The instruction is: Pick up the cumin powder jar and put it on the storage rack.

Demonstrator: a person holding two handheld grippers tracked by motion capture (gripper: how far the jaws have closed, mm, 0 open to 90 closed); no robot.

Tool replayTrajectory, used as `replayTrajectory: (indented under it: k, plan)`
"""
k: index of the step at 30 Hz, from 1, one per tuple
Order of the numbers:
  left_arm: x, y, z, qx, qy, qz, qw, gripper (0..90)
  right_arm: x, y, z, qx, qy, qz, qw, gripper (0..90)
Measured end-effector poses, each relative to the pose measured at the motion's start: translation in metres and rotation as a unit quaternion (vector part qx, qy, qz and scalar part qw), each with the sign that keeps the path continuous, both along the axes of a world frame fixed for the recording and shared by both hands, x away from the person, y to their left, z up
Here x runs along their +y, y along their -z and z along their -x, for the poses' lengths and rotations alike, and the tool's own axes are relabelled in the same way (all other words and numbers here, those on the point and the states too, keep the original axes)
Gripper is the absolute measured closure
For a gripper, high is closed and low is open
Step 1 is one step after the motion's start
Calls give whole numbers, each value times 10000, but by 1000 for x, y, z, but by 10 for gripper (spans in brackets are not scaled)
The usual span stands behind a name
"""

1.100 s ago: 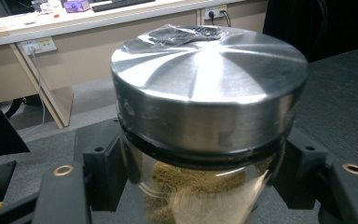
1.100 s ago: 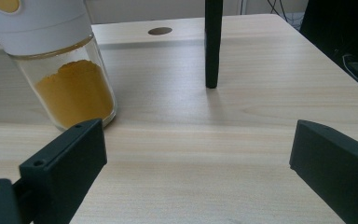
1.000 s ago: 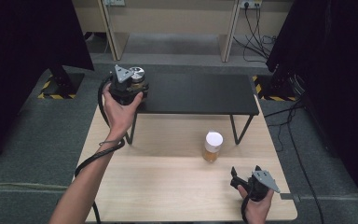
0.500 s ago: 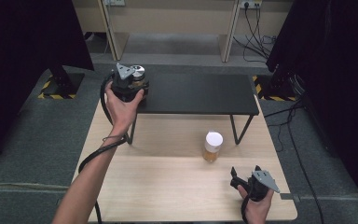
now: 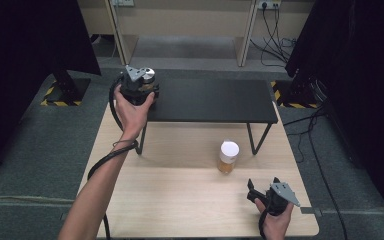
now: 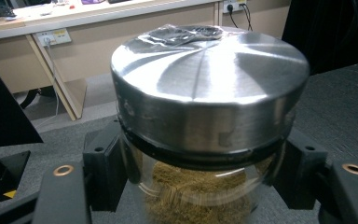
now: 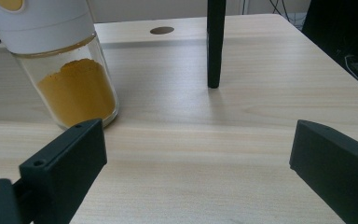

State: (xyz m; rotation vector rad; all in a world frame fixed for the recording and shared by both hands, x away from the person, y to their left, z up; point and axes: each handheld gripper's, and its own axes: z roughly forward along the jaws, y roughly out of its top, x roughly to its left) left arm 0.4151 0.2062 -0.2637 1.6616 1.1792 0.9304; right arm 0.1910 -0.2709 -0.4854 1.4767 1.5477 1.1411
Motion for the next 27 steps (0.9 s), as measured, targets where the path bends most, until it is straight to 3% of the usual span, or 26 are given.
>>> replayTrajectory:
  k: [11, 19, 22, 27]
  plan:
    - [-9, 2, -12, 11, -82, -60, 9999, 299, 1, 0, 0, -4, -13, 15, 10000, 38]
    - [-9, 8, -14, -9, -71, 147, 9999, 298, 0, 0, 0, 2, -22, 20, 10000, 38]
    - [-1, 13, -15, 10, -64, 444, 9990, 297, 1, 0, 0, 2, -25, 26, 10000, 38]
    - [2, 16, -14, -36, -8, 511, 9987, 298, 1, 0, 0, -4, -30, 42, 10000, 38]
